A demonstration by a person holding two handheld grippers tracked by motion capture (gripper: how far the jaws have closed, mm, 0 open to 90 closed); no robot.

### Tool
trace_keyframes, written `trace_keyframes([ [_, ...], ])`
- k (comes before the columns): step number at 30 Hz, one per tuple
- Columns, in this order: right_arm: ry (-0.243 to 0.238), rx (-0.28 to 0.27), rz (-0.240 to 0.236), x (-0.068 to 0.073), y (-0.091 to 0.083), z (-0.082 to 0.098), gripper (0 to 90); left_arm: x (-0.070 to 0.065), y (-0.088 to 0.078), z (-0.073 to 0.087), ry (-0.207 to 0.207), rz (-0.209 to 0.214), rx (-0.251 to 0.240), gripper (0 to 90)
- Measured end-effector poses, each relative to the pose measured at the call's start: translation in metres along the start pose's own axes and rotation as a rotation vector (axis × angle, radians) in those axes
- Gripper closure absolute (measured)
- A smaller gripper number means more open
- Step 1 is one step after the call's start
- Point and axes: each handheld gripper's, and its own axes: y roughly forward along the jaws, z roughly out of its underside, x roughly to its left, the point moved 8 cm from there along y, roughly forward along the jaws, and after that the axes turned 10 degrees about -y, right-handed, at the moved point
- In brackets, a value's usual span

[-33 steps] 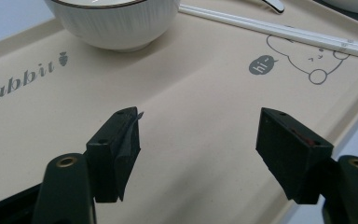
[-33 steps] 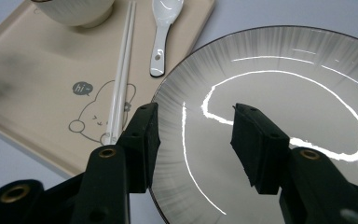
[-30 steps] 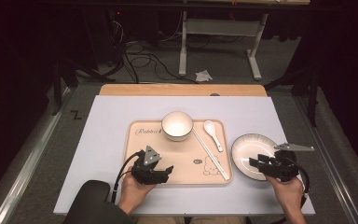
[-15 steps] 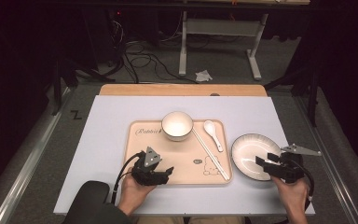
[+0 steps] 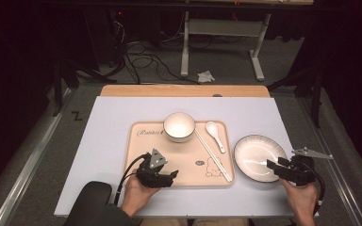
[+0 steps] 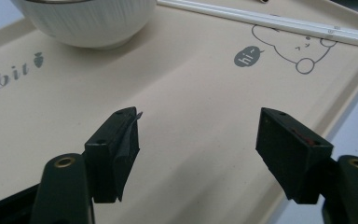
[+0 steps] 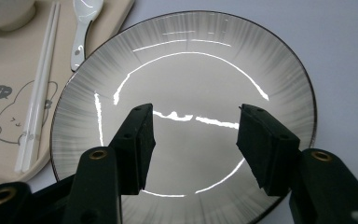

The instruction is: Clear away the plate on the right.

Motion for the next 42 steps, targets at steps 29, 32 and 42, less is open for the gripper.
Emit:
trace_keyframes([
  [29,0.146,0.030,0.042,-0.040,-0.004,0.016,61.2,-0.004,0.005,-0.003,0.016,0.003,0.003,29.9],
  [32,0.161,0.041,0.031,-0.042,-0.001,0.018,62.4,-0.005,0.005,-0.002,0.021,0.001,0.002,29.8],
  [42,0.209,0.069,-0.023,-0.049,0.005,0.021,69.5,-0.005,0.002,-0.002,0.027,-0.013,-0.004,29.7],
])
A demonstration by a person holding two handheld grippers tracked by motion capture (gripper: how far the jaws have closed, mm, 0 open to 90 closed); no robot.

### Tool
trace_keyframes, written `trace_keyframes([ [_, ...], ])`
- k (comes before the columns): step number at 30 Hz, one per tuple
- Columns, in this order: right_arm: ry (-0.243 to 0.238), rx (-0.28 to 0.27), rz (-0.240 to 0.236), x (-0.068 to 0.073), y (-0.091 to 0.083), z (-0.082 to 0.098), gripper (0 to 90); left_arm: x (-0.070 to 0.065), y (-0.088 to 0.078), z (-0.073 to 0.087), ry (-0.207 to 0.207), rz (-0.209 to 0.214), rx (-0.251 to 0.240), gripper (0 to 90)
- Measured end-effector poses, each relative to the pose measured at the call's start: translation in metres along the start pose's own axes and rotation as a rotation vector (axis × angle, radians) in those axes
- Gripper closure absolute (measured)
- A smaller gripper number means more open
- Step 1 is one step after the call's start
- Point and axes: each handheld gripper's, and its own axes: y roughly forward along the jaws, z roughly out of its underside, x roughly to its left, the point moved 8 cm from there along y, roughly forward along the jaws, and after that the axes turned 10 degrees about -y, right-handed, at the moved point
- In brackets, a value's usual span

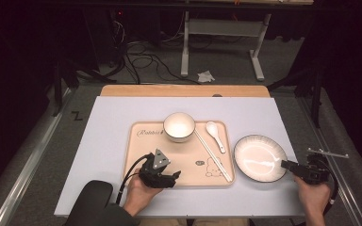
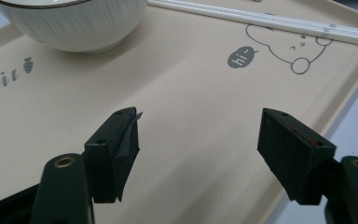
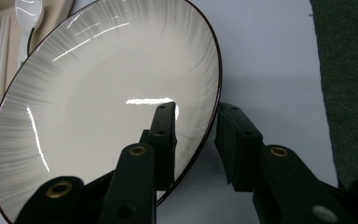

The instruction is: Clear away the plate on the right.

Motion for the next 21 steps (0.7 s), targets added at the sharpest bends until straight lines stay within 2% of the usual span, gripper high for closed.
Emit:
trace_keyframes([
  [5,0.009,0.024,-0.016,-0.001,0.004,0.000,70.3,0.000,-0.001,0.002,-0.001,-0.003,0.002,29.6],
  [12,0.031,0.024,-0.039,-0.004,0.010,-0.004,71.4,0.002,-0.004,0.004,-0.006,-0.017,0.001,29.5],
  [16,0.041,0.042,-0.050,-0.005,0.013,-0.005,72.1,0.004,-0.006,0.005,-0.015,-0.024,-0.003,29.5],
  [21,0.041,0.043,-0.069,-0.005,0.018,-0.008,72.8,0.005,-0.006,0.008,-0.023,-0.029,0.003,29.5],
])
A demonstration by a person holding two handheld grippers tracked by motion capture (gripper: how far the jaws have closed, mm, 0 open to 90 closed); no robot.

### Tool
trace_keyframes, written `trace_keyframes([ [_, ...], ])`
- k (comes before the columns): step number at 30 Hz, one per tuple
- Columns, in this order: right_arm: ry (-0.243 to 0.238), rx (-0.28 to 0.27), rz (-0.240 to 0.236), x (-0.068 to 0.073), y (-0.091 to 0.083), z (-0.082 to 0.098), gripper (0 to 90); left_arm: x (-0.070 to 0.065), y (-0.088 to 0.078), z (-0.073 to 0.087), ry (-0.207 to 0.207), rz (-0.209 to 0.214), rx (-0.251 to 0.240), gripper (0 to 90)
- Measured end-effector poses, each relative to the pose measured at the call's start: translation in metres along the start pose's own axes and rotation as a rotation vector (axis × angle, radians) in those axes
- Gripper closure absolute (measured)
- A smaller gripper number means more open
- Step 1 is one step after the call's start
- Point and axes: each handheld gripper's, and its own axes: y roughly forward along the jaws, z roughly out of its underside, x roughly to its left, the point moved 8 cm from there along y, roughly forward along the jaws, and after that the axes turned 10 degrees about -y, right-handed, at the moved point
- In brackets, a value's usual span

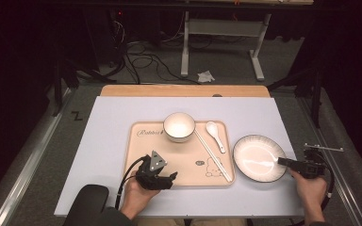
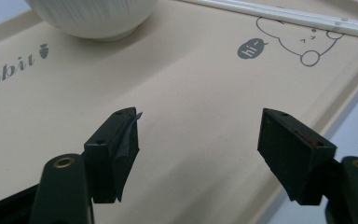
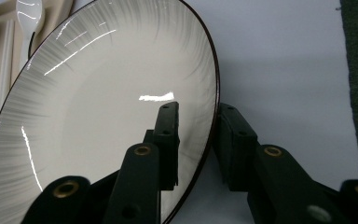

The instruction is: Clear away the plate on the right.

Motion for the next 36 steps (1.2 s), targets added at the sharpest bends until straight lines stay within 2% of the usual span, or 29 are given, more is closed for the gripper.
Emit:
trace_keyframes([
  [4,0.002,0.002,-0.025,0.000,0.004,-0.003,73.1,0.001,-0.001,0.001,-0.005,-0.006,-0.001,29.5],
  [6,0.020,-0.001,-0.046,0.001,0.006,-0.004,73.7,0.002,-0.002,0.002,-0.009,-0.009,0.001,29.5],
  [13,0.036,0.034,-0.090,0.000,0.015,-0.006,74.3,0.005,-0.005,0.004,-0.022,-0.020,-0.009,29.6],
  [18,0.054,0.018,-0.114,-0.001,0.019,-0.009,76.0,0.007,-0.008,0.005,-0.028,-0.031,-0.013,29.7],
  [21,0.079,0.026,-0.149,-0.002,0.019,-0.010,79.1,0.008,-0.009,0.006,-0.031,-0.038,-0.012,29.6],
  [28,0.139,-0.007,-0.202,-0.005,0.018,-0.013,84.2,0.011,-0.012,0.005,-0.035,-0.052,-0.027,29.3],
  [36,0.092,-0.053,-0.188,0.001,0.008,-0.018,85.5,0.010,-0.011,0.004,-0.032,-0.046,-0.028,29.4],
])
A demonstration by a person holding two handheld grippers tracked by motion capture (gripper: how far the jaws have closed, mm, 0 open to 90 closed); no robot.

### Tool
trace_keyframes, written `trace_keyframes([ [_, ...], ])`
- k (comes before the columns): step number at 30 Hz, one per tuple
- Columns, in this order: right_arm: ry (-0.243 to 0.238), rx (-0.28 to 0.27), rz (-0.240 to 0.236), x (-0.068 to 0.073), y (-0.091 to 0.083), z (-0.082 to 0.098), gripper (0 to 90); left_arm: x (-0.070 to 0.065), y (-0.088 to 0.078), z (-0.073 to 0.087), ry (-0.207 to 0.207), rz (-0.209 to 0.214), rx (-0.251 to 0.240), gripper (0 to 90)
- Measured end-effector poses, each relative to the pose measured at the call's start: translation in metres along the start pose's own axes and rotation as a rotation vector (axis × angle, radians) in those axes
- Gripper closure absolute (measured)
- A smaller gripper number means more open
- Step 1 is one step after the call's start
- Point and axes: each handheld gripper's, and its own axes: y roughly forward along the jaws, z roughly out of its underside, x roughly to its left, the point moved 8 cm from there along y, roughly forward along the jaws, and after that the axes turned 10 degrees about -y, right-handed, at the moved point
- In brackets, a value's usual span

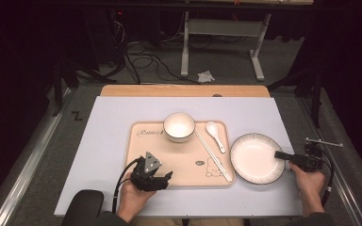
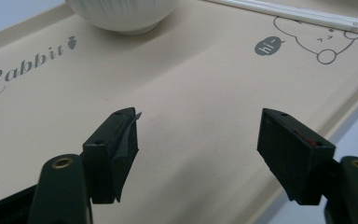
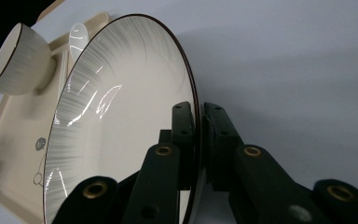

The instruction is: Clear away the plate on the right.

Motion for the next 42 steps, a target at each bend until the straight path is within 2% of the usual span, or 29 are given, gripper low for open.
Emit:
trace_keyframes([
  [7,-0.040,-0.036,0.007,0.006,-0.006,-0.004,86.0,0.001,-0.001,-0.002,-0.026,0.021,-0.011,29.5],
  [11,-0.058,-0.046,0.006,0.008,-0.009,-0.004,85.9,-0.001,0.001,-0.003,-0.021,0.031,-0.009,30.9],
  [15,-0.066,-0.050,0.005,0.010,-0.012,-0.002,85.8,-0.004,0.002,-0.004,0.013,0.034,-0.017,32.0],
  [18,-0.092,-0.064,0.018,0.012,-0.015,-0.002,85.8,-0.007,0.003,-0.006,0.068,0.025,-0.036,32.6],
  [21,-0.092,-0.072,0.019,0.014,-0.017,0.000,85.9,-0.011,0.004,-0.007,0.102,0.028,-0.044,33.2],
  [23,-0.099,-0.082,0.022,0.016,-0.020,0.000,85.9,-0.013,0.005,-0.008,0.110,0.035,-0.042,33.3],
  [26,-0.097,-0.103,0.018,0.018,-0.024,0.001,86.0,-0.014,0.008,-0.008,0.105,0.046,-0.033,33.2],
  [30,-0.090,-0.111,0.005,0.020,-0.028,0.004,85.9,-0.017,0.011,-0.010,0.060,0.081,-0.007,32.0],
  [42,-0.104,-0.126,-0.018,0.032,-0.035,0.009,85.9,-0.024,0.014,-0.015,0.073,0.110,-0.011,32.6],
])
